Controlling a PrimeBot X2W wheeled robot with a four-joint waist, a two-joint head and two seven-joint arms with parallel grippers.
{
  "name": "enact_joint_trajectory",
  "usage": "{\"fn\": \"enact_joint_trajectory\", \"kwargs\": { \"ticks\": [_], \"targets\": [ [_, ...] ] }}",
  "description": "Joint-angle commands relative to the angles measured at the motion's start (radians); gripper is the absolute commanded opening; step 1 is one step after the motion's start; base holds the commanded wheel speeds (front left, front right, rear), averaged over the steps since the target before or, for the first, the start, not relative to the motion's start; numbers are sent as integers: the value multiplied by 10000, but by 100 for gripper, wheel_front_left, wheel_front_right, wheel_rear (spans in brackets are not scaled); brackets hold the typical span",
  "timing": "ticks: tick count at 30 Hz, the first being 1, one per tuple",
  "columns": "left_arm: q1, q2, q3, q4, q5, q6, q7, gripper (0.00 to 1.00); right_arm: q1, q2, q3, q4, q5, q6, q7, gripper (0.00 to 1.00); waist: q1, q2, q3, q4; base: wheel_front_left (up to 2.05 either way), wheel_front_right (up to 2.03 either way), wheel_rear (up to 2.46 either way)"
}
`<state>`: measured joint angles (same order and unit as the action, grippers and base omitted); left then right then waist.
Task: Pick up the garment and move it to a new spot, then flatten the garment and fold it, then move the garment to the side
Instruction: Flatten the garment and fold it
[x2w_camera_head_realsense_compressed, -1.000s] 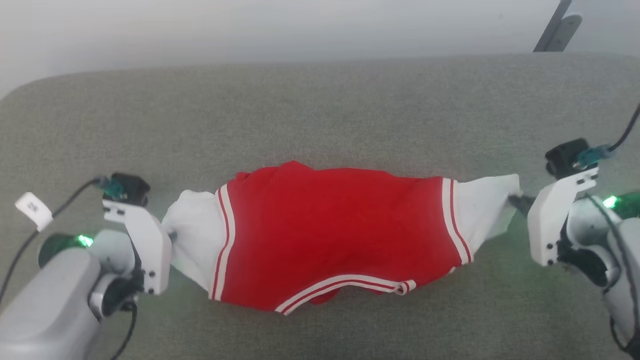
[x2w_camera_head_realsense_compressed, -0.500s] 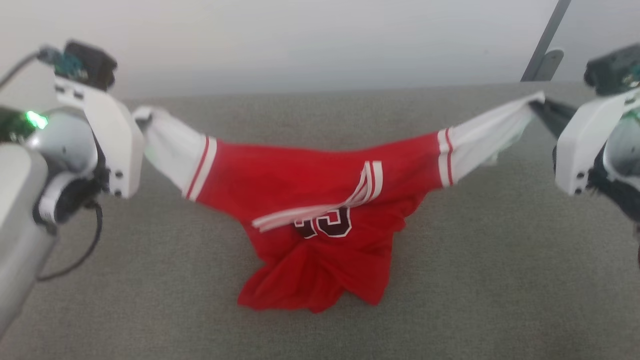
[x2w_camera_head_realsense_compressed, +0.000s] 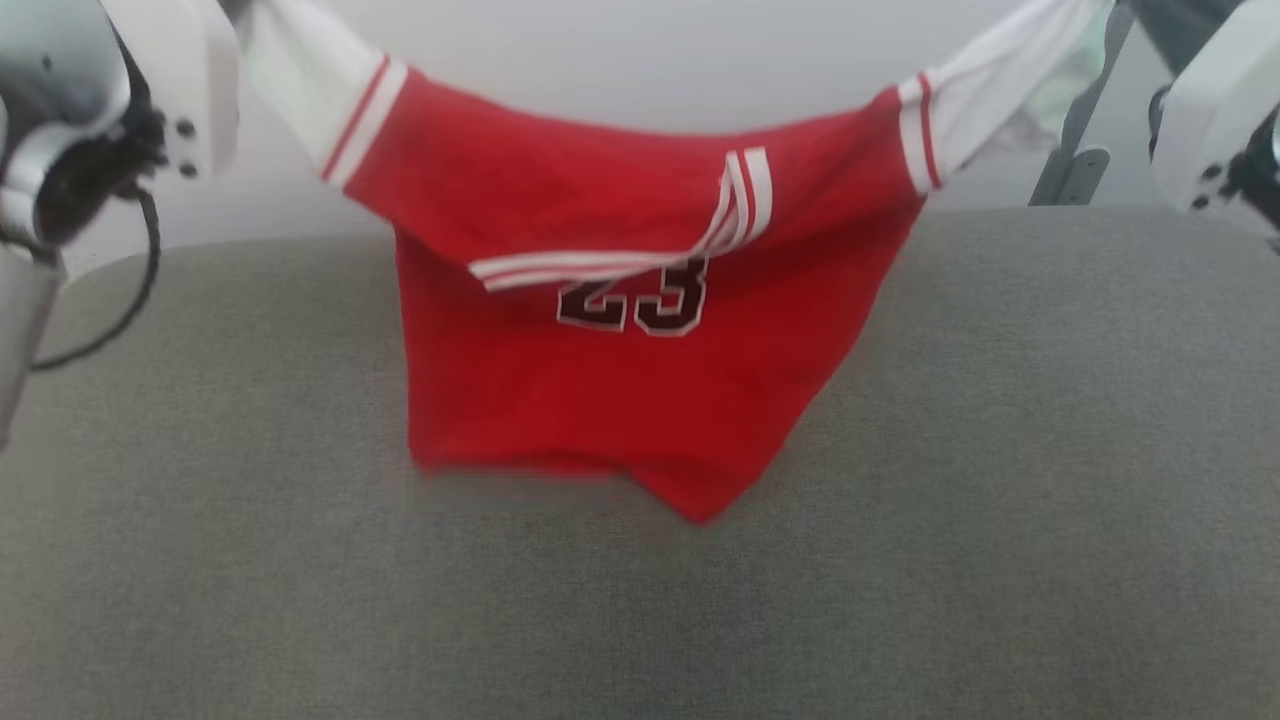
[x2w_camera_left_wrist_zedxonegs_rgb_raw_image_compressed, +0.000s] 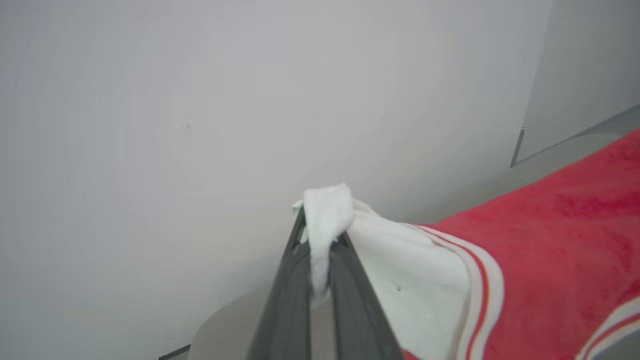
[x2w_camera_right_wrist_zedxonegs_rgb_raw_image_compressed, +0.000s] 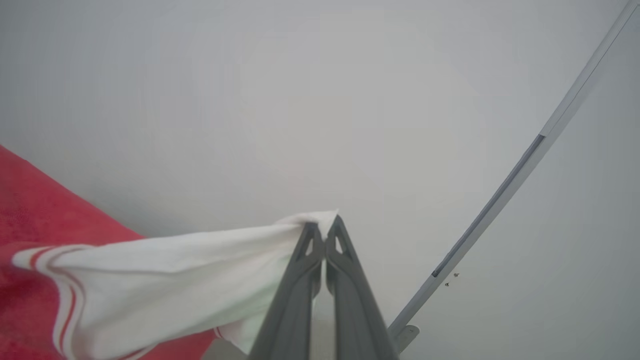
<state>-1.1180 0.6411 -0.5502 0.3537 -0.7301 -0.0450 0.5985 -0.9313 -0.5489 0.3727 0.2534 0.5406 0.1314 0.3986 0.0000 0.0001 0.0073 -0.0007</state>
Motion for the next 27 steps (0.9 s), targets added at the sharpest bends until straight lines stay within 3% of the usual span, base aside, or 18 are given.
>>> {"fn": "enact_joint_trajectory", "kwargs": {
  "ticks": [1, 7, 14, 27],
  "targets": [
    [-171, -30, -3, 77, 112, -53, -94, 0, -104, 9, 21, 57, -74, -13, -122, 0, 0, -1, -8, 9, 0, 0, 0],
    [-1064, -354, -86, 1013, 394, -225, -600, 0, -970, -35, 388, 771, -251, -13, -822, 0, 0, -1, 117, 58, 0, 0, 0],
    [-1956, -956, -58, 2255, 660, -236, -1597, 0, -2101, 184, 664, 2215, -608, -13, -1891, 0, 0, -1, 1080, 88, 0, 0, 0],
    [-5434, -2060, 354, 4410, 1710, -169, -6162, 0, -5755, 959, -682, 5522, -3913, -13, -6178, 0, 0, -1, 3974, 290, 0, 0, 0]
  ]
}}
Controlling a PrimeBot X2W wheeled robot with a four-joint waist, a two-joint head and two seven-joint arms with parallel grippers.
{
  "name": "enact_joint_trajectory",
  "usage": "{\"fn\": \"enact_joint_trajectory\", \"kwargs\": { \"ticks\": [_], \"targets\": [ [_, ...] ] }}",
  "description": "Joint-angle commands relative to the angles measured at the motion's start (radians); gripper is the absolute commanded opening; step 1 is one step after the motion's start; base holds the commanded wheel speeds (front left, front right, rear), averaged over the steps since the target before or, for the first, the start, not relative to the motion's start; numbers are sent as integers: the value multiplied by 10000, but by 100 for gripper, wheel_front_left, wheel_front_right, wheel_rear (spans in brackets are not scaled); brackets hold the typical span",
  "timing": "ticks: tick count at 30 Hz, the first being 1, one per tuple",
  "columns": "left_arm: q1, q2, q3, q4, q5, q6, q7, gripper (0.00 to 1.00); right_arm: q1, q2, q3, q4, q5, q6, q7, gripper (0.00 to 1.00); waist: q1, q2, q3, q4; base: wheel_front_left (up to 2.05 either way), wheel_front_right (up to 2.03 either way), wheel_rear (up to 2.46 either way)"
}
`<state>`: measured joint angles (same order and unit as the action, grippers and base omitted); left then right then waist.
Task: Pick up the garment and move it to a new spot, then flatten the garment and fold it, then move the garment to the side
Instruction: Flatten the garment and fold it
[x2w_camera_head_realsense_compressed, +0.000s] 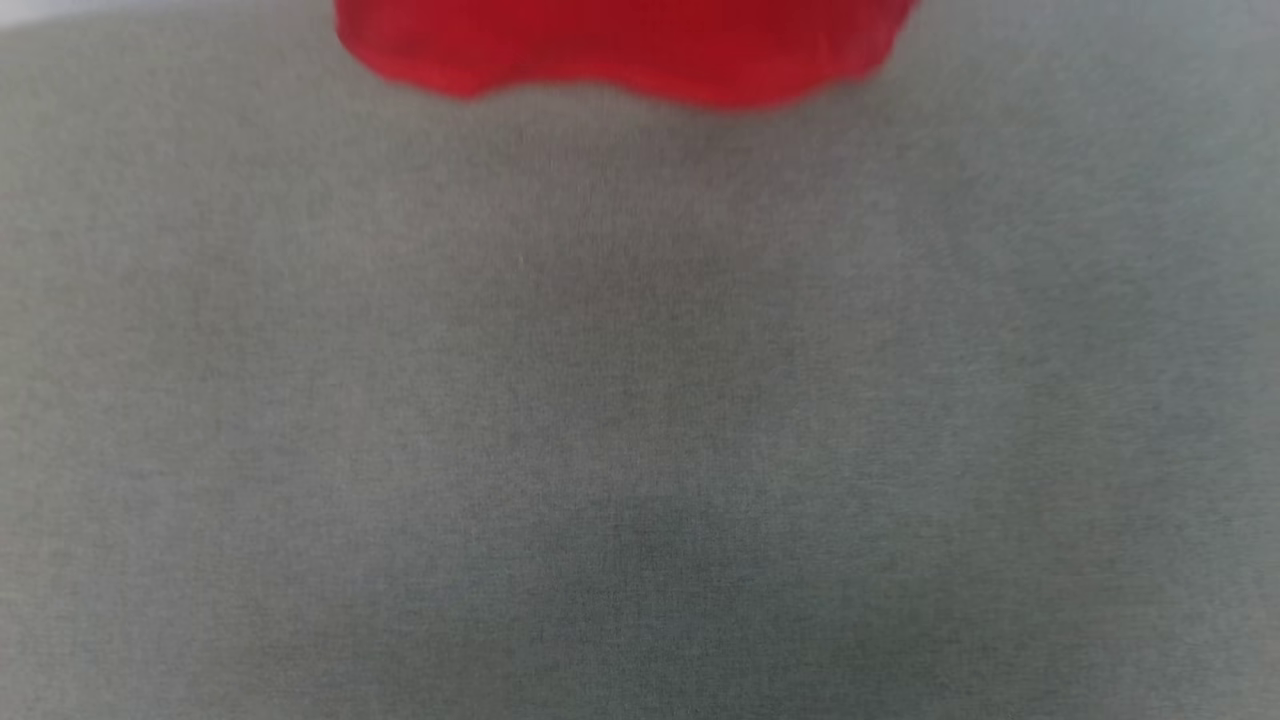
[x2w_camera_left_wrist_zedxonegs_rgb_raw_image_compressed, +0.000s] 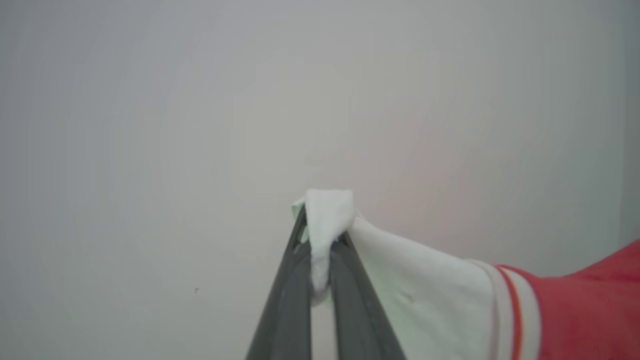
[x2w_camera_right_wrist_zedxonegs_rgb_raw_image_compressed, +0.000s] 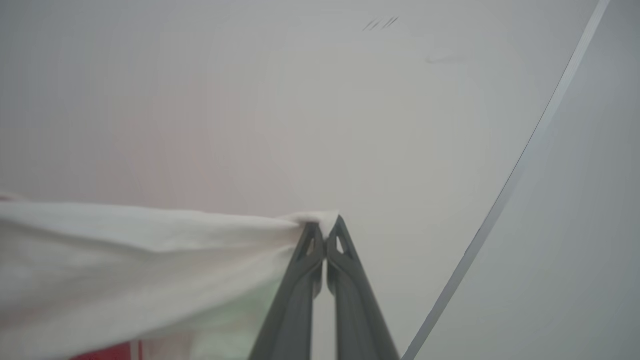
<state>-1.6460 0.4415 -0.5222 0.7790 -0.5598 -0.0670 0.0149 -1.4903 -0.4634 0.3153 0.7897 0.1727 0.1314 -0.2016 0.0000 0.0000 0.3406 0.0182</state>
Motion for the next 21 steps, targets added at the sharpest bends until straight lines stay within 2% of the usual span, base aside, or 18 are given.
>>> {"fn": "enact_joint_trajectory", "kwargs": {
  "ticks": [1, 3, 8, 12, 15, 21],
  "targets": [
    [-282, -104, 53, 296, 130, 49, -713, 0, -317, 134, -241, 244, -493, -13, -341, 0, 0, 0, 759, 126, 0, 0, 0],
    [-303, -326, 138, 662, -11, -54, -1317, 0, -378, 240, -456, 479, -954, -13, -507, 0, 0, 0, 909, 187, 0, 0, 0],
    [296, -618, -125, 1691, -156, -347, -1694, 0, 231, 460, -581, 890, -1265, -13, -633, 0, 0, 0, 916, 320, 0, 0, 0],
    [1154, -870, -429, 2387, -409, -518, -1188, 0, 1329, 552, -192, 1092, -882, -15, -641, 0, 0, 0, 575, 399, 0, 0, 0],
    [2094, -990, -631, 2719, -816, -589, -502, 0, 2260, 576, 336, 1193, -135, -13, -595, 0, 0, 0, 156, 415, 0, 0, 0],
    [3778, -872, -1079, 2368, -1533, -614, 758, 0, 3907, 165, 1330, 813, 1326, -13, -72, 0, 0, 0, -573, 390, 0, 0, 0]
  ]
}}
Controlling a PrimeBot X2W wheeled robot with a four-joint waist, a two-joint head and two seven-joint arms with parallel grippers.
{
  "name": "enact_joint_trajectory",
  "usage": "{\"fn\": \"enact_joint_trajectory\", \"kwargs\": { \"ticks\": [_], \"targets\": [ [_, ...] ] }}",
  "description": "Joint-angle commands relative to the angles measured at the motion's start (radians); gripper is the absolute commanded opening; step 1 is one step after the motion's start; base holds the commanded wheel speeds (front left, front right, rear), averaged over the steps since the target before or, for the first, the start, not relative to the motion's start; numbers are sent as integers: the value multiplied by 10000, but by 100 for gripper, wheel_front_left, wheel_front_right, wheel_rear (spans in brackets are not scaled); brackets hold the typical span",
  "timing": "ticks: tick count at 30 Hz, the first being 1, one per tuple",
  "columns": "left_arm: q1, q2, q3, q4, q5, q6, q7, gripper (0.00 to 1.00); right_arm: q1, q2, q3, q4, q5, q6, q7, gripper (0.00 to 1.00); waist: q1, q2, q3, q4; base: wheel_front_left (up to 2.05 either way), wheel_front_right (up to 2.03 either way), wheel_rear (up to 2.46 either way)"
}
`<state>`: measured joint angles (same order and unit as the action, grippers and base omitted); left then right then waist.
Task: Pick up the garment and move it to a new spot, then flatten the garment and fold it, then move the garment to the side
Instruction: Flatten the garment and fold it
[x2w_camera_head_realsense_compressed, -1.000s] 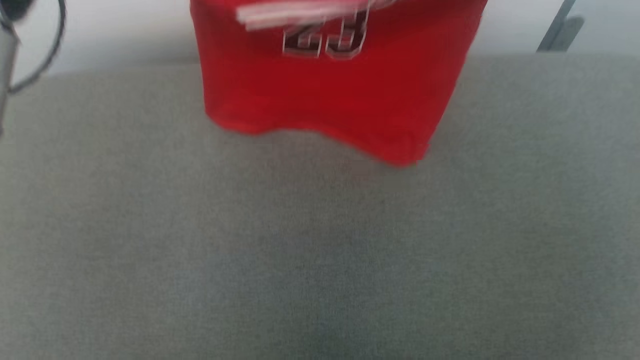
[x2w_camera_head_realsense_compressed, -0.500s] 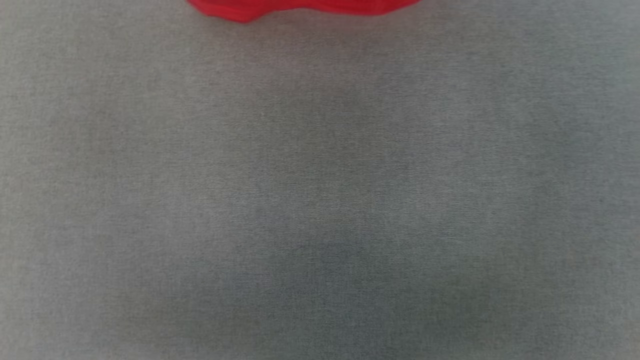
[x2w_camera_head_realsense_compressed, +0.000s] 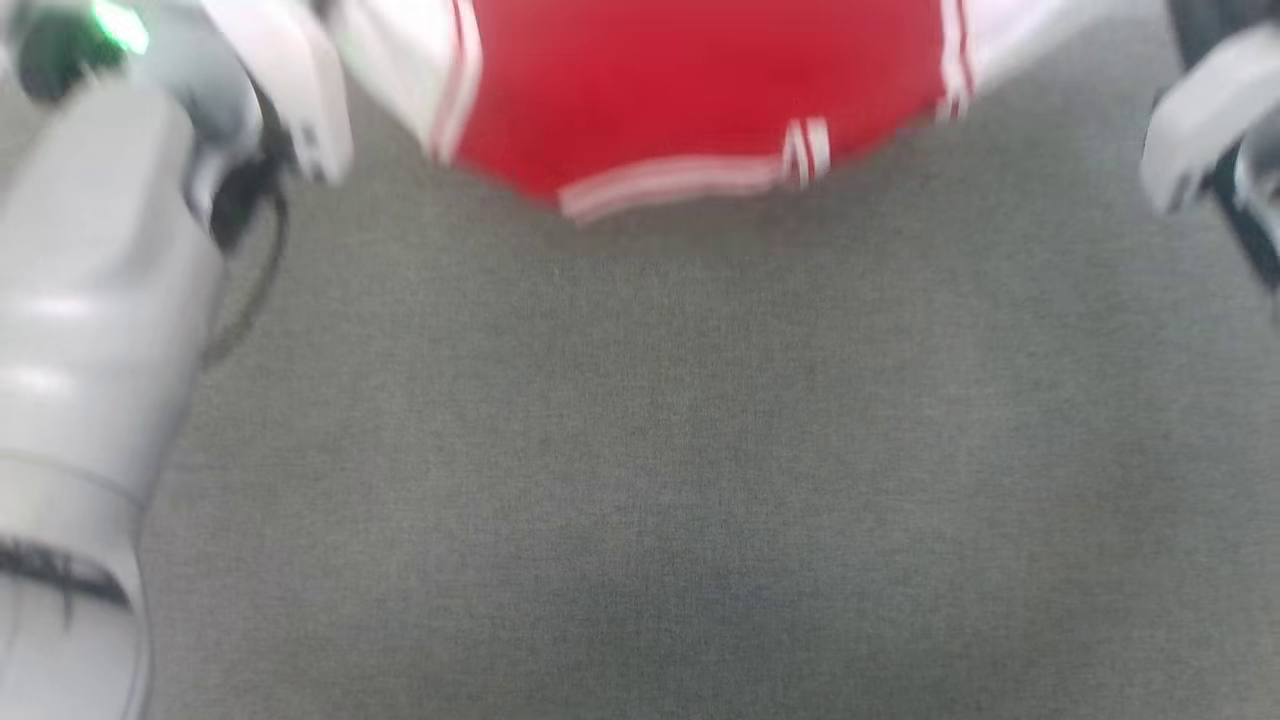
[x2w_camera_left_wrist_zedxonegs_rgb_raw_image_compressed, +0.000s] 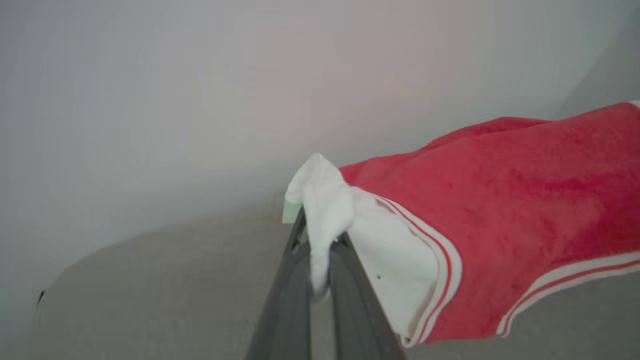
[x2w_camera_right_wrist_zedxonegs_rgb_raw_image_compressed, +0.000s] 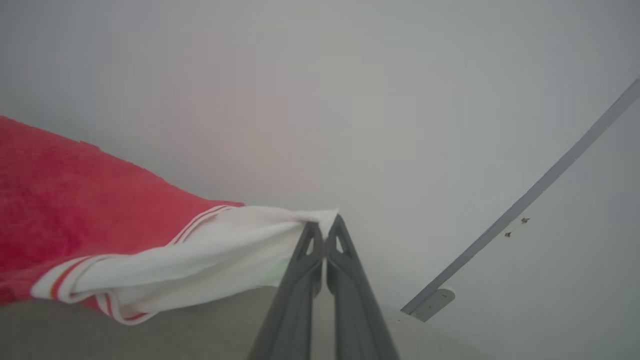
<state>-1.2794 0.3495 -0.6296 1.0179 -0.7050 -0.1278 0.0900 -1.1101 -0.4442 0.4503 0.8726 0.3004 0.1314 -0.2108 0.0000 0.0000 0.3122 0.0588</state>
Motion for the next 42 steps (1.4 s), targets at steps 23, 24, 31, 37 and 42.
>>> {"fn": "enact_joint_trajectory", "kwargs": {
  "ticks": [23, 24, 31, 37, 42],
  "targets": [
    [9689, 4367, 789, -10202, -2919, 4060, 3905, 0, 7503, -3696, 1695, -6375, 4628, -13, 4484, 0, 0, 0, -1703, 18, 0, 0, 0],
    [10066, 4601, 863, -10608, -2972, 4350, 3964, 0, 7756, -3791, 1617, -6564, 4775, -13, 4654, 0, 0, 0, -1680, 27, 0, 0, 0],
    [11998, 5630, 1463, -12666, -3508, 5872, 4198, 0, 9421, -4518, 904, -7782, 5470, -13, 5938, 0, 0, 0, -1541, 89, 0, 0, 0],
    [12964, 6101, 1753, -13650, -3721, 6688, 4226, 0, 10948, -4753, 65, -8596, 6054, -13, 7213, 0, 0, 0, -1362, 110, 0, 0, 0],
    [13214, 6016, 1762, -13846, -3728, 6749, 4057, 0, 11542, -4347, -522, -8917, 5878, -13, 7707, 0, 0, 0, -1207, 84, 0, 0, 0]
  ]
}}
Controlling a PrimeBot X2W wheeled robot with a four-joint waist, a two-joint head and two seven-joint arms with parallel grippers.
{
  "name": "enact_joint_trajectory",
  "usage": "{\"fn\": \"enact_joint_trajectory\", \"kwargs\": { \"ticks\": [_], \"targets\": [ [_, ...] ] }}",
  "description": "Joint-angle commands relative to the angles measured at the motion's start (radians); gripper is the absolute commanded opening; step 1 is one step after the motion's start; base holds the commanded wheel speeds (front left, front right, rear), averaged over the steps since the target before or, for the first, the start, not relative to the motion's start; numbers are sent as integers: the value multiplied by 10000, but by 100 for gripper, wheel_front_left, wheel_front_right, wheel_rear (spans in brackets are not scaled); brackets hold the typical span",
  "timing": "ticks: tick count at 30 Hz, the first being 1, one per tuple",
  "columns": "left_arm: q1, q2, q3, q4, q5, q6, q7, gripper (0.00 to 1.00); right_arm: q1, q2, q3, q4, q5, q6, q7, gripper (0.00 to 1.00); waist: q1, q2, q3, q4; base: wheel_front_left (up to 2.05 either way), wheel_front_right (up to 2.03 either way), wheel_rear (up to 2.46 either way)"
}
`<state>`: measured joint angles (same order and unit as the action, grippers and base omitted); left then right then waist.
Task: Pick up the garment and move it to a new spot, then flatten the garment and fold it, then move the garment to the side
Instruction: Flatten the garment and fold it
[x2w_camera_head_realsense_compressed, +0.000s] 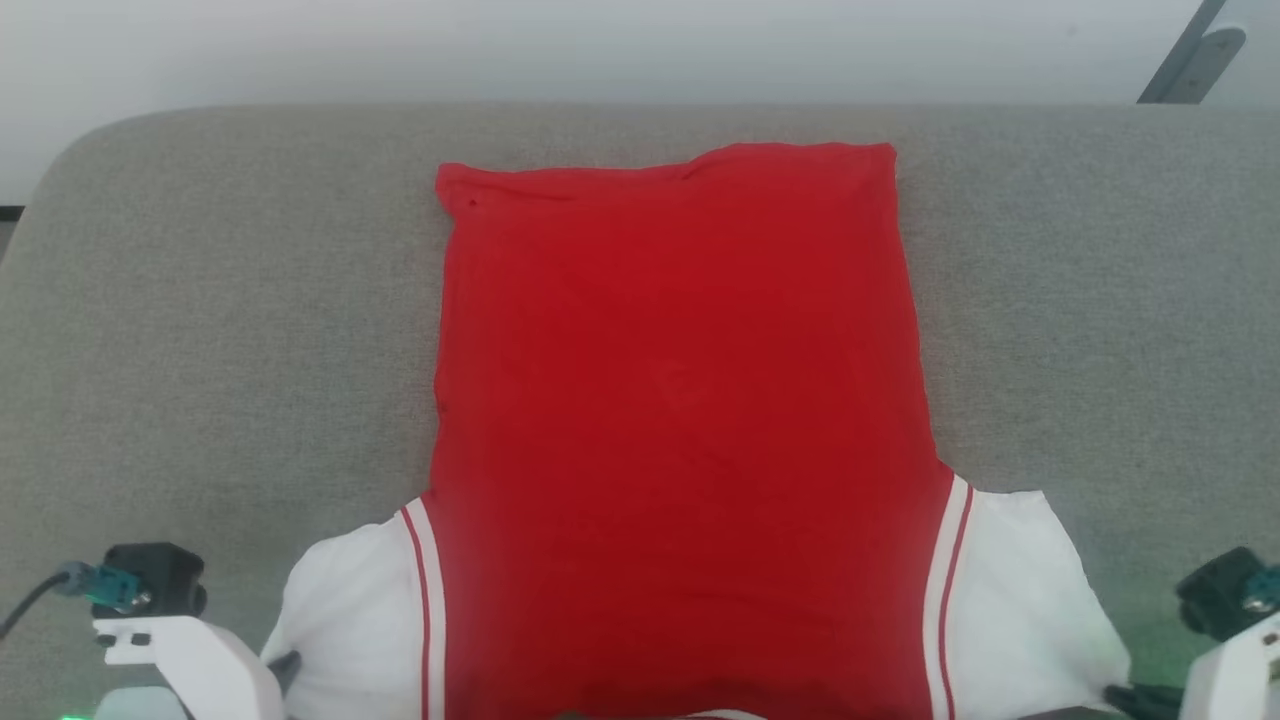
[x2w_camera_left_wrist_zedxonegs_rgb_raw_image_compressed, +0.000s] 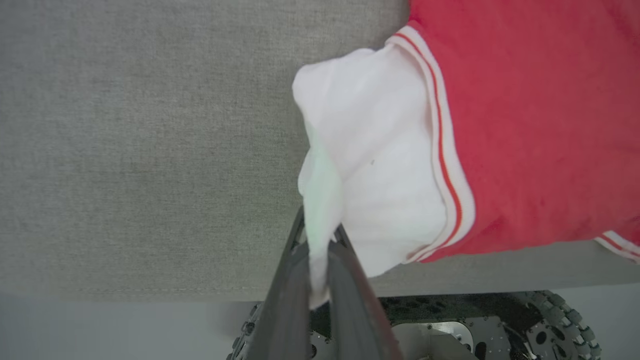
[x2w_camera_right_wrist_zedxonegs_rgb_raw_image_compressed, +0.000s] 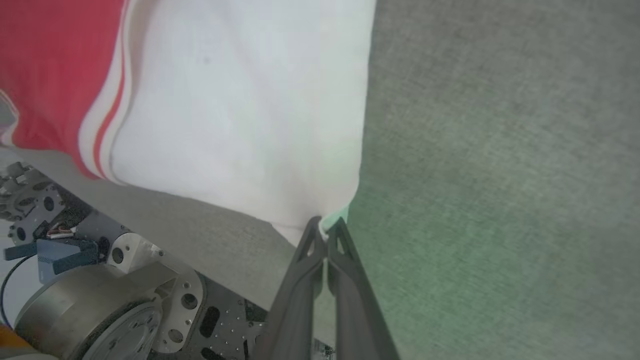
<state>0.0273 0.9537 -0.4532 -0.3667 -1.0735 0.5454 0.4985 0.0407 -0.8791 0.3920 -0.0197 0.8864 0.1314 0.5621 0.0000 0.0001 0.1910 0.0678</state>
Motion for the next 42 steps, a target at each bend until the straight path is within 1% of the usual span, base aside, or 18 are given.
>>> {"fn": "enact_joint_trajectory", "kwargs": {
  "ticks": [1, 5, 6, 7, 8, 10, 13, 15, 16, 17, 21, 24, 25, 27, 31, 36, 41, 42],
  "targets": [
    [97, -88, -25, -25, -22, -26, -80, 0, 118, 157, -34, -42, -84, -13, 79, 0, 0, -1, 46, -10, 0, 0, 0],
    [-213, -303, -208, 115, 165, -159, -145, 0, 88, 801, -297, 183, -726, -13, 379, 0, 0, -1, 177, -22, 0, 0, 0],
    [-303, -379, -267, 165, 220, -217, -158, 0, 16, 1030, -383, 319, -906, -17, 435, 22, 0, -1, 200, -27, 0, 0, 0],
    [-386, -429, -337, 219, 270, -243, -162, 0, -41, 1255, -458, 454, -1049, -17, 509, 53, 0, -1, 221, -31, 0, 0, 0],
    [-457, -483, -413, 262, 306, -327, -140, 0, -91, 1393, -469, 527, -1191, -17, 564, 100, 0, -1, 239, -25, 0, 0, 0],
    [-621, -619, -515, 334, 406, -397, -146, 0, -233, 1644, -569, 625, -1390, -26, 749, 100, 0, -1, 262, -22, 0, 0, 0],
    [-806, -762, -657, 435, 534, -505, -174, 0, -363, 1694, -893, 374, -1519, -29, 1008, 100, 0, -1, 279, -1, 0, 0, 0],
    [-927, -826, -748, 481, 606, -594, -170, 0, -469, 1655, -1208, -28, -1482, -24, 1156, 100, 0, -1, 289, 24, 0, 0, 0],
    [-1014, -917, -814, 526, 659, -667, -197, 0, -597, 1658, -1595, -540, -1526, -14, 1305, 100, 0, -1, 297, 57, 0, 0, 0],
    [-1053, -961, -847, 540, 659, -694, -213, 0, -678, 1658, -1771, -761, -1549, -12, 1339, 100, 0, -1, 312, 78, 0, 0, 0],
    [-1290, -1146, -1021, 574, 776, -833, -221, 0, -1474, 1796, -2288, -1382, -1825, -12, 1201, 100, 0, -1, 464, 211, 0, 0, 0],
    [-1545, -1356, -1154, 592, 892, -945, -228, 0, -2575, 1910, -2167, -1292, -2374, -12, 823, 100, 0, -1, 687, 354, 0, 0, 0],
    [-1641, -1415, -1200, 616, 924, -995, -219, 0, -2983, 2056, -2106, -1074, -2468, -12, 678, 100, 0, -1, 768, 423, 0, 0, 0],
    [-1880, -1561, -1310, 663, 1020, -1097, -179, 0, -3910, 2133, -1815, -620, -2820, -12, 389, 100, 0, -1, 945, 588, 0, 0, 0],
    [-2414, -1876, -1564, 800, 1249, -1341, -100, 0, -5778, 2442, -1240, 927, -3086, -12, -29, 100, 0, -1, 1326, 1011, 0, 0, 0],
    [-3067, -2326, -1865, 1034, 1429, -1637, -65, 0, -7896, 2721, -644, 3117, -3110, -12, -169, 100, 0, -1, 1841, 1618, 0, 0, 0],
    [-3582, -2805, -2083, 1313, 1550, -1935, -181, 0, -9557, 2932, -294, 5262, -2995, -12, 64, 100, 0, -1, 2366, 2194, 0, 0, 0],
    [-3582, -2805, -2083, 1313, 1550, -1935, -181, 0, -9557, 2932, -294, 5262, -2995, -12, 64, 100, 0, -1, 2366, 2194, 0, 0, 0]
  ]
}}
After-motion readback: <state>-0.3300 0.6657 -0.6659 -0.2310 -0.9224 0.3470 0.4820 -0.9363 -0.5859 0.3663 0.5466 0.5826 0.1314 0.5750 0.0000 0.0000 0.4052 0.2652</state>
